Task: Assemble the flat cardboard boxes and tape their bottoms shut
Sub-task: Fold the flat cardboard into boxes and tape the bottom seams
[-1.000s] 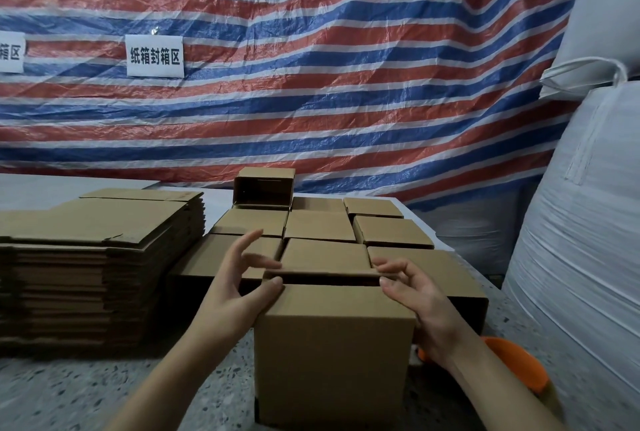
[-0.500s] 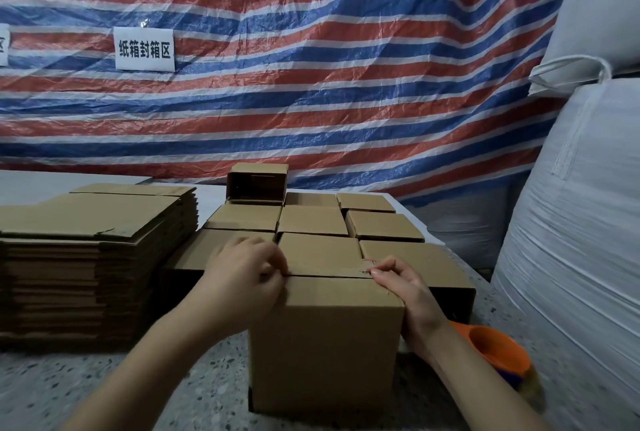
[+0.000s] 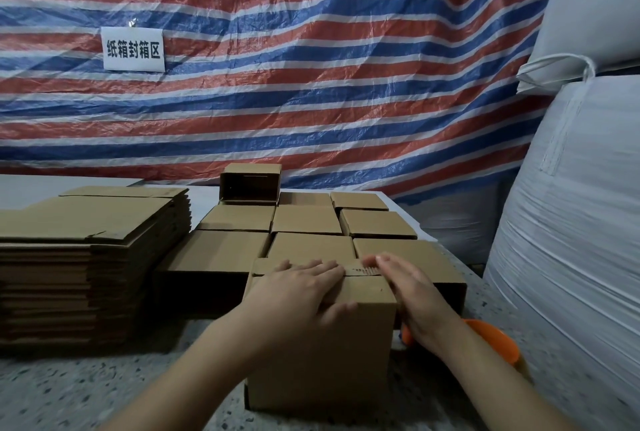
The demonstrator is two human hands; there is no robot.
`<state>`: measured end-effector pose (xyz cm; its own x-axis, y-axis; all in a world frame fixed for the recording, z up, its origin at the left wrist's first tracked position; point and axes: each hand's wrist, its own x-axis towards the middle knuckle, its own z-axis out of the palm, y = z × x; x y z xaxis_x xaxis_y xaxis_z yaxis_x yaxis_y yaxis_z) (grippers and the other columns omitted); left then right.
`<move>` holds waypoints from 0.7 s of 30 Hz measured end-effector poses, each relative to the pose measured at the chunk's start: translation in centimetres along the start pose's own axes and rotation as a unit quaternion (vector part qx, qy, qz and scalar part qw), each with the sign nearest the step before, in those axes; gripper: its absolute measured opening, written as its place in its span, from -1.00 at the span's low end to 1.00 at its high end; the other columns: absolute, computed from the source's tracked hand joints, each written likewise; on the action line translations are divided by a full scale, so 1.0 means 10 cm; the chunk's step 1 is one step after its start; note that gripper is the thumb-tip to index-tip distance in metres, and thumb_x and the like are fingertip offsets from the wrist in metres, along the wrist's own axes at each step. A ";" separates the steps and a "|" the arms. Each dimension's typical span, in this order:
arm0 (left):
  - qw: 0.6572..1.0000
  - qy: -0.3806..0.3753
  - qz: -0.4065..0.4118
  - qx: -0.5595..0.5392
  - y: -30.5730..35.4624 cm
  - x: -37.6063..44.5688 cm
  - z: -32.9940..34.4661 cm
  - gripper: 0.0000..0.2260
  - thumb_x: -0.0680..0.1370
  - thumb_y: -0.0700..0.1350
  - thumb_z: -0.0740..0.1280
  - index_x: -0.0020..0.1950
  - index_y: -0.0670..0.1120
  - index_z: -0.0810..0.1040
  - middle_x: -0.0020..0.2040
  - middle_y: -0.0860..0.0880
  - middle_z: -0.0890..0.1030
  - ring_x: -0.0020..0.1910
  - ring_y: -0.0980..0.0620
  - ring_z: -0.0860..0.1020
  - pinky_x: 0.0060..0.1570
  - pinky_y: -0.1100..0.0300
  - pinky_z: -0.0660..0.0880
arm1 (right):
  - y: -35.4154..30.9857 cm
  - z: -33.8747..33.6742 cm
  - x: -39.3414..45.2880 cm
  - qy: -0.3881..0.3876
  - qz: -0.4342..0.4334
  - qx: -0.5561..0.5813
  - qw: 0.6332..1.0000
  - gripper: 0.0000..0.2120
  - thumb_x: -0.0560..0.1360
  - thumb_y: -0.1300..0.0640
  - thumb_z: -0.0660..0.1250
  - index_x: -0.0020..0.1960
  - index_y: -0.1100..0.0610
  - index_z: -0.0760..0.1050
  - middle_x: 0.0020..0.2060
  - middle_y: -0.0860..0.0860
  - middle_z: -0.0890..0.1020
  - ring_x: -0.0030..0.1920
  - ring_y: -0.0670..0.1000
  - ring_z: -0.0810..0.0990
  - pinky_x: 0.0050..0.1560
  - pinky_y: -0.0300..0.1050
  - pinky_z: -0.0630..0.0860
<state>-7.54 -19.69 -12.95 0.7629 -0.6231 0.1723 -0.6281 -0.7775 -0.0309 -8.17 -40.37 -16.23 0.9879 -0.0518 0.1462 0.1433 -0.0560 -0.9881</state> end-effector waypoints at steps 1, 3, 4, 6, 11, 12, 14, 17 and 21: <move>1.000 -0.005 0.002 -0.004 -0.01 0.00 0.00 -0.39 0.59 0.34 -0.03 0.60 0.14 0.04 0.60 0.14 0.09 0.56 0.12 0.07 0.52 -0.01 -0.02 | 0.00 -0.08 0.00 0.034 -0.013 -0.069 0.997 -0.74 0.56 -0.16 0.26 0.06 -0.05 0.62 -0.07 -0.04 0.71 -0.04 -0.01 0.68 -0.01 -0.03 0.61; 1.000 -0.008 0.005 -0.009 -0.02 0.01 0.01 -0.39 0.59 0.34 -0.04 0.60 0.14 0.02 0.60 0.14 0.08 0.56 0.12 0.06 0.52 -0.01 -0.03 | 0.01 -0.34 0.00 0.120 -0.051 -0.318 0.939 -0.71 0.60 -0.21 0.21 -0.01 -0.03 0.56 -0.16 -0.04 0.66 -0.10 -0.02 0.64 -0.02 0.00 0.60; 1.000 -0.007 0.008 -0.010 -0.02 0.01 0.02 -0.39 0.59 0.34 -0.05 0.60 0.14 0.01 0.60 0.14 0.08 0.57 0.12 0.05 0.52 -0.01 -0.04 | 0.02 -0.48 -0.02 0.141 -0.055 -0.444 0.883 -0.66 0.59 -0.25 0.19 -0.11 -0.01 0.52 -0.24 -0.04 0.63 -0.19 -0.02 0.62 -0.12 0.00 0.60; 1.000 -0.008 0.009 -0.011 -0.03 0.01 0.02 -0.39 0.59 0.33 -0.06 0.60 0.14 0.01 0.60 0.14 0.08 0.57 0.12 0.04 0.52 -0.01 -0.04 | 0.08 -0.74 -0.09 0.140 -0.011 -0.590 0.795 -0.60 0.56 -0.32 0.15 -0.23 -0.04 0.44 -0.33 -0.06 0.56 -0.31 -0.05 0.55 -0.32 -0.07 0.51; 1.000 -0.010 0.003 -0.019 -0.02 0.01 0.02 -0.43 0.61 0.30 -0.11 0.60 0.13 0.02 0.60 0.13 0.08 0.57 0.14 0.04 0.54 0.00 -0.03 | 0.45 -0.97 -0.21 0.098 0.122 -0.691 0.706 -0.42 0.42 -0.54 0.11 -0.25 -0.02 0.44 -0.34 -0.07 0.55 -0.34 -0.08 0.55 -0.38 -0.17 0.44; 1.000 -0.005 0.003 -0.026 -0.01 0.00 0.02 -0.44 0.62 0.29 -0.12 0.60 0.14 0.03 0.60 0.14 0.09 0.57 0.14 0.04 0.55 0.00 -0.01 | 0.52 -0.96 -0.22 0.091 0.130 -0.685 0.712 -0.44 0.41 -0.53 0.14 -0.27 -0.03 0.42 -0.34 -0.07 0.54 -0.34 -0.08 0.55 -0.38 -0.18 0.42; 0.999 0.000 0.003 -0.035 0.00 -0.02 0.02 -0.46 0.63 0.27 -0.13 0.59 0.14 0.05 0.59 0.14 0.10 0.56 0.15 0.05 0.54 0.01 0.00 | 0.60 -0.95 -0.25 0.074 0.122 -0.668 0.730 -0.53 0.40 -0.50 0.20 -0.28 -0.10 0.36 -0.32 -0.09 0.53 -0.31 -0.10 0.53 -0.37 -0.19 0.38; 0.999 0.003 0.003 -0.040 0.00 -0.04 0.02 -0.47 0.63 0.26 -0.13 0.59 0.14 0.05 0.59 0.15 0.10 0.56 0.15 0.05 0.54 0.02 -0.01 | 0.63 -0.94 -0.28 0.080 0.101 -0.660 0.740 -0.61 0.43 -0.44 0.23 -0.30 -0.15 0.33 -0.33 -0.09 0.53 -0.29 -0.12 0.53 -0.38 -0.21 0.34; 0.999 0.004 0.002 -0.046 0.00 -0.04 0.02 -0.47 0.63 0.26 -0.14 0.59 0.15 0.06 0.59 0.16 0.10 0.56 0.16 0.04 0.52 0.04 -0.05 | 0.59 -0.95 -0.25 0.103 0.090 -0.627 0.767 -0.59 0.50 -0.38 0.22 -0.20 -0.05 0.49 -0.32 -0.06 0.59 -0.31 -0.09 0.58 -0.31 -0.16 0.48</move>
<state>-7.84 -19.45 -13.20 0.7589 -0.6258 0.1804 -0.6435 -0.7631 0.0597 -10.39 -50.02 -22.01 0.9364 -0.3196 0.1449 -0.2906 -0.9377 -0.1903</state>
